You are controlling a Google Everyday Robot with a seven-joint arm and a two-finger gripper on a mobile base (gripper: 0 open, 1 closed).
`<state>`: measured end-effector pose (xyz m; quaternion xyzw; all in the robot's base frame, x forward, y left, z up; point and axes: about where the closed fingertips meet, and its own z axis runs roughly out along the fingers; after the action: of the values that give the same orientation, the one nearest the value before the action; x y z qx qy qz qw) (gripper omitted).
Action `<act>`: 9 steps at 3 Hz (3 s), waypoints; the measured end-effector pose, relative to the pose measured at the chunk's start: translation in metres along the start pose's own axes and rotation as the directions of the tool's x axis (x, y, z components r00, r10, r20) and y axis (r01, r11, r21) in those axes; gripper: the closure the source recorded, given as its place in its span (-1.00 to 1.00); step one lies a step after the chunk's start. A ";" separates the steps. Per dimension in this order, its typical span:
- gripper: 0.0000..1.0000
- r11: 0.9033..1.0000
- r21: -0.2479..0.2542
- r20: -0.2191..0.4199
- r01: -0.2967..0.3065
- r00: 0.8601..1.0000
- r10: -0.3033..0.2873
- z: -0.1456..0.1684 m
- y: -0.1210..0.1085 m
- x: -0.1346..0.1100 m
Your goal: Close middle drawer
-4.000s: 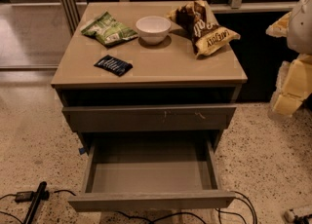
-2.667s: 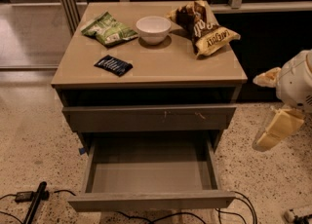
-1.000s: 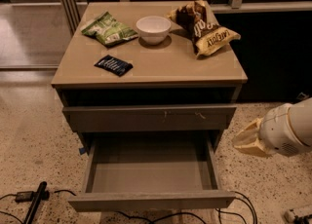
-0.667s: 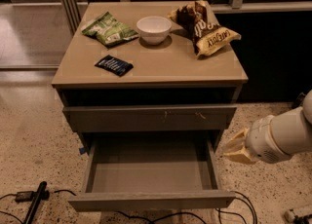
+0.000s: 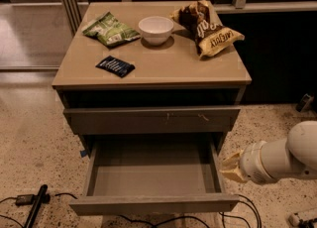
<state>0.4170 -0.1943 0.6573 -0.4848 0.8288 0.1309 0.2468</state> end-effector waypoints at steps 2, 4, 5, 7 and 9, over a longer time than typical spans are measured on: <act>1.00 0.997 -0.043 0.050 -0.065 0.996 0.067 0.067 0.010 0.038; 1.00 0.994 -0.082 0.031 -0.068 0.997 0.070 0.101 0.034 0.049; 1.00 0.989 -0.122 0.019 -0.079 0.996 0.082 0.135 0.054 0.060; 1.00 0.985 -0.156 0.018 -0.077 0.997 0.081 0.195 0.087 0.080; 0.65 0.985 -0.150 0.008 -0.080 0.997 0.082 0.224 0.090 0.090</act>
Offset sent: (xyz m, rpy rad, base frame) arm -0.0024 0.0119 -0.1174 0.1313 0.0922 -0.0166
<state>0.3653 -0.1136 0.4180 -0.4671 0.8338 0.2060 0.2101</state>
